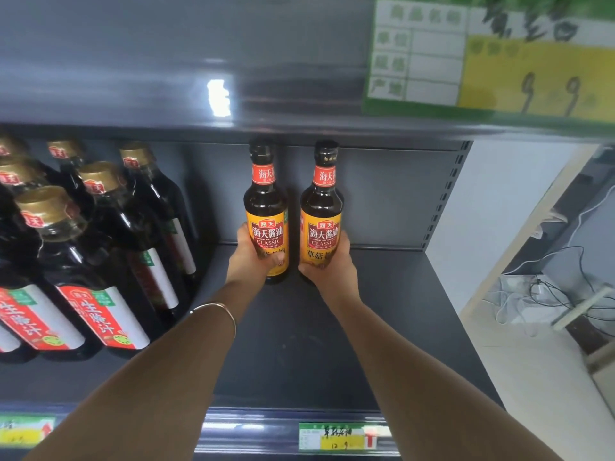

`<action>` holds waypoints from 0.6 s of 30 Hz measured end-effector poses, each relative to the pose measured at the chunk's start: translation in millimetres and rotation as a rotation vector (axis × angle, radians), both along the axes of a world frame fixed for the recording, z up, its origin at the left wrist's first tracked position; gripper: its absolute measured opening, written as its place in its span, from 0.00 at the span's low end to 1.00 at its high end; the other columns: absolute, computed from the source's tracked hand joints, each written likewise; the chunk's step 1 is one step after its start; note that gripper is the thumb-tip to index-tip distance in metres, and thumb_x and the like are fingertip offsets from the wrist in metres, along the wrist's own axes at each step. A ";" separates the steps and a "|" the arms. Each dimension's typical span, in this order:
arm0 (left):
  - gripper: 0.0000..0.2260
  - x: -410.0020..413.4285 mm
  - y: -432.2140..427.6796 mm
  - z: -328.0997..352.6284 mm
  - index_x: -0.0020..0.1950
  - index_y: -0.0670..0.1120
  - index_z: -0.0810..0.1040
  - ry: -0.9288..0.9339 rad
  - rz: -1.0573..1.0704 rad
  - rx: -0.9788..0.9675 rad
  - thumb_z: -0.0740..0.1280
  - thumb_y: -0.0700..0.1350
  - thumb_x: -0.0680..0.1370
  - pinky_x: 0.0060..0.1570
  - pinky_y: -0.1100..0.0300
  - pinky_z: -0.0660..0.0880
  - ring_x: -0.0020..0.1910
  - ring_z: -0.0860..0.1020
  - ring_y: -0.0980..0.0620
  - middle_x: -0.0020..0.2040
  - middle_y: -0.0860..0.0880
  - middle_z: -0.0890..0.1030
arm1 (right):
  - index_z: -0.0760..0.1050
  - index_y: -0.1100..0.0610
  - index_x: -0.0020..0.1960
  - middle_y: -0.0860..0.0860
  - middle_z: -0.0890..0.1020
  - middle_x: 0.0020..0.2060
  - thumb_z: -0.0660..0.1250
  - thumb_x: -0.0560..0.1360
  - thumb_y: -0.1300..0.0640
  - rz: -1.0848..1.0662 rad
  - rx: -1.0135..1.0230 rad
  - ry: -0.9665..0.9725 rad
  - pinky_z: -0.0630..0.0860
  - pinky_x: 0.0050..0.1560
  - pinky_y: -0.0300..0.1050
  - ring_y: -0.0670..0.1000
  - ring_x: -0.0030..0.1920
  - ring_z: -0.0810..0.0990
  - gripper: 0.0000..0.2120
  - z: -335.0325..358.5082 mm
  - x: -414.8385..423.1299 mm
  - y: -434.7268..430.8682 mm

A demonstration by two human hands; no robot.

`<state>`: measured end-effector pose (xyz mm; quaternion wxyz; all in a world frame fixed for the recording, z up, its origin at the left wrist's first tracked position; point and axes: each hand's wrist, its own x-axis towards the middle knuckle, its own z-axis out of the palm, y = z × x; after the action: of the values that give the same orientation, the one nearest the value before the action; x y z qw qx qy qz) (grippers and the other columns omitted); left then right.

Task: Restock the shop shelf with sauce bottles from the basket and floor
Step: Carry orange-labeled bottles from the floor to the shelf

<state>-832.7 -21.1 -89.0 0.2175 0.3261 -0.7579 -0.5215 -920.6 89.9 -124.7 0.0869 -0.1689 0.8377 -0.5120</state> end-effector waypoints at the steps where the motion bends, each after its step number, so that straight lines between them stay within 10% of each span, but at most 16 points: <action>1: 0.36 0.9 1.4 -0.2 0.73 0.49 0.55 -0.006 0.005 0.002 0.72 0.40 0.71 0.65 0.46 0.68 0.65 0.71 0.44 0.65 0.46 0.73 | 0.50 0.50 0.75 0.52 0.69 0.68 0.76 0.67 0.53 -0.005 0.016 -0.011 0.73 0.62 0.55 0.56 0.66 0.71 0.47 1.9 2.0 3.1; 7: 0.23 27.1 20.5 -2.0 0.67 0.45 0.64 -0.091 0.164 -0.184 0.66 0.44 0.75 0.61 0.47 0.68 0.64 0.69 0.39 0.65 0.41 0.69 | 0.52 0.54 0.76 0.57 0.62 0.72 0.67 0.75 0.49 -0.042 0.179 -0.017 0.69 0.63 0.53 0.60 0.68 0.67 0.36 16.3 21.5 46.2; 12: 0.15 68.4 61.3 7.4 0.62 0.49 0.69 -0.323 -0.207 -0.740 0.62 0.45 0.76 0.55 0.45 0.73 0.60 0.72 0.42 0.61 0.45 0.74 | 0.65 0.56 0.70 0.58 0.70 0.64 0.62 0.77 0.53 -0.129 0.308 0.101 0.70 0.59 0.50 0.62 0.63 0.72 0.22 33.9 67.6 108.1; 18: 0.09 114.9 155.5 14.5 0.56 0.50 0.72 -0.295 -0.572 -0.859 0.61 0.47 0.76 0.49 0.52 0.74 0.55 0.76 0.43 0.56 0.48 0.79 | 0.71 0.56 0.63 0.59 0.75 0.58 0.59 0.76 0.57 -0.251 0.465 0.142 0.73 0.58 0.55 0.63 0.58 0.74 0.16 46.1 152.3 200.7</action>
<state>-717.8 134.5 -74.6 0.0720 0.0581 -0.9841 -0.1513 -768.3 290.7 -78.7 0.0002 -0.0747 0.9511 -0.2996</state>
